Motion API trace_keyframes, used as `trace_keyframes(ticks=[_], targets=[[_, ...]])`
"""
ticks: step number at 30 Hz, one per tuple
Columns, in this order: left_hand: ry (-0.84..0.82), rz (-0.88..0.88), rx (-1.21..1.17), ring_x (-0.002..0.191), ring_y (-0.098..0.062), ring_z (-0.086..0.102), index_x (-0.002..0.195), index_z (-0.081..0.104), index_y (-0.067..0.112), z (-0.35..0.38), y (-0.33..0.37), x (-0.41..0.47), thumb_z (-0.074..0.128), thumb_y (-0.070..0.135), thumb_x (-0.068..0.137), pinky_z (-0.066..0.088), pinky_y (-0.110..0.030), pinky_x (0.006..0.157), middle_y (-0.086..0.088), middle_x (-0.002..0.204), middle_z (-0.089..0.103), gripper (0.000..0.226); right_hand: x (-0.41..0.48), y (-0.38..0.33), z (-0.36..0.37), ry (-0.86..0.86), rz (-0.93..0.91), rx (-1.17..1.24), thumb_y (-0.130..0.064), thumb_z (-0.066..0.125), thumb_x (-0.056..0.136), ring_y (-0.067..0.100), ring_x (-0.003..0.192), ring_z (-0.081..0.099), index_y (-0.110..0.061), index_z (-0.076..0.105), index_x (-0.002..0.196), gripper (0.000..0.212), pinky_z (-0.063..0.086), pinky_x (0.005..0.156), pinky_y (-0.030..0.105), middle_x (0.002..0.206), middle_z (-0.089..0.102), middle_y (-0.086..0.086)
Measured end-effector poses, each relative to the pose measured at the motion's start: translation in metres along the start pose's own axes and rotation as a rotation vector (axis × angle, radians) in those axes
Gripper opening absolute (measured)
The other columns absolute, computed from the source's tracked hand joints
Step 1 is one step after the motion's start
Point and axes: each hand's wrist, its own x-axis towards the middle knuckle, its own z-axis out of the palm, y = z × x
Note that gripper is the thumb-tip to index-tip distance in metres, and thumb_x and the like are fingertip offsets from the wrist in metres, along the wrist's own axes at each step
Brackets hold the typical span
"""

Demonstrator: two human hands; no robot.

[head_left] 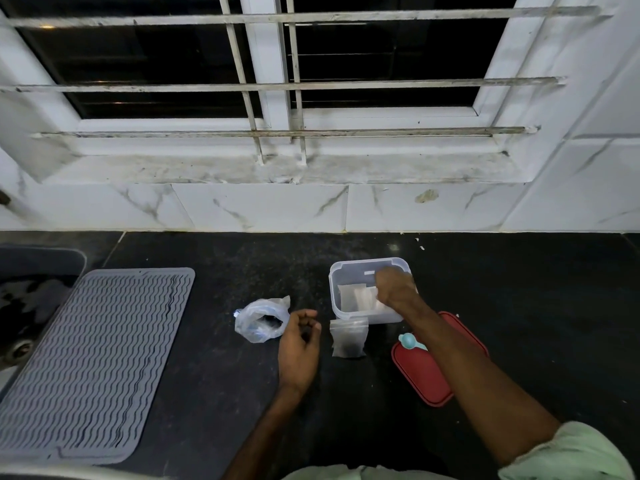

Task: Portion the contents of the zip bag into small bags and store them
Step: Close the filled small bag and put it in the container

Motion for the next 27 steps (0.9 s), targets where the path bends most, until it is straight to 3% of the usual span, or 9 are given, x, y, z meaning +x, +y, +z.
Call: trace_keyframes(ticks=[4,7,11,14,16,18,20,22,27], targets=[[0.014,0.023,-0.073,0.083,-0.004,0.065,0.106,0.059,0.022,0.005,0.005,-0.006,0.061,0.007,0.092,0.052,-0.02,0.074,0.01,0.094,0.066,0.021,-0.02,-0.008,-0.033,0.124,0.036,0.071,-0.026,0.064,0.091,0.027,0.109,0.064,-0.015,0.056,0.123,0.035,0.052,0.09,0.038,0.12,0.067,0.007],[0.012,0.052,-0.091,0.084,-0.006,0.065,0.103,0.06,0.022,0.011,0.02,0.004,0.062,0.008,0.092,0.052,-0.018,0.072,0.011,0.093,0.067,0.018,-0.037,-0.017,-0.055,0.213,0.019,0.295,-0.031,0.071,0.086,0.03,0.1,0.067,-0.016,0.053,0.117,0.039,0.054,0.084,0.039,0.11,0.069,0.008],[-0.03,0.081,-0.132,0.079,-0.009,0.064,0.094,0.063,0.017,0.018,0.045,0.028,0.063,0.018,0.094,0.052,-0.027,0.07,0.006,0.086,0.069,0.002,-0.054,-0.035,-0.067,0.229,0.009,0.482,-0.031,0.072,0.086,0.029,0.098,0.065,-0.014,0.055,0.114,0.038,0.046,0.074,0.033,0.106,0.068,0.008],[-0.094,0.062,-0.118,0.074,-0.017,0.065,0.088,0.065,0.022,0.025,0.054,0.035,0.062,0.029,0.095,0.053,-0.034,0.066,0.002,0.081,0.07,0.011,-0.065,-0.048,-0.056,0.186,-0.023,0.513,-0.026,0.068,0.089,0.023,0.086,0.062,-0.016,0.056,0.095,0.016,0.038,0.065,0.026,0.089,0.064,0.002],[-0.104,0.053,-0.106,0.079,-0.018,0.068,0.086,0.066,0.026,0.028,0.054,0.036,0.064,0.027,0.094,0.057,-0.036,0.069,0.003,0.083,0.072,0.008,-0.071,-0.055,-0.048,0.13,-0.056,0.551,-0.018,0.064,0.092,0.017,0.077,0.056,-0.021,0.05,0.082,0.017,0.032,0.055,0.018,0.08,0.057,-0.004],[-0.086,0.019,-0.13,0.078,-0.018,0.069,0.084,0.065,0.024,0.028,0.053,0.035,0.064,0.016,0.093,0.059,-0.038,0.071,0.0,0.083,0.072,0.012,-0.073,-0.059,-0.04,0.067,-0.084,0.618,-0.013,0.064,0.09,0.014,0.075,0.059,-0.019,0.056,0.078,0.016,0.042,0.058,0.016,0.079,0.062,-0.005],[-0.062,-0.014,-0.16,0.078,-0.021,0.069,0.084,0.064,0.02,0.025,0.049,0.035,0.063,0.008,0.092,0.058,-0.038,0.073,-0.005,0.082,0.071,0.015,-0.073,-0.058,-0.034,0.001,-0.085,0.716,-0.012,0.067,0.089,0.015,0.075,0.068,-0.018,0.064,0.078,0.013,0.059,0.071,0.031,0.079,0.07,0.0],[-0.043,-0.025,-0.166,0.078,-0.02,0.069,0.086,0.064,0.018,0.021,0.045,0.031,0.063,0.008,0.092,0.057,-0.034,0.073,-0.006,0.084,0.071,0.012,-0.078,-0.058,-0.031,-0.033,-0.061,0.818,-0.012,0.068,0.089,0.014,0.067,0.072,-0.021,0.062,0.073,0.02,0.062,0.071,0.036,0.077,0.073,0.002],[-0.02,-0.035,-0.206,0.073,-0.011,0.063,0.092,0.066,0.012,0.019,0.043,0.021,0.058,0.015,0.097,0.05,-0.024,0.064,-0.003,0.084,0.07,0.009,-0.089,-0.057,-0.03,0.065,0.028,0.733,-0.041,0.072,0.085,0.007,0.048,0.066,-0.022,0.055,0.071,0.029,0.055,0.058,0.026,0.063,0.072,-0.003]])
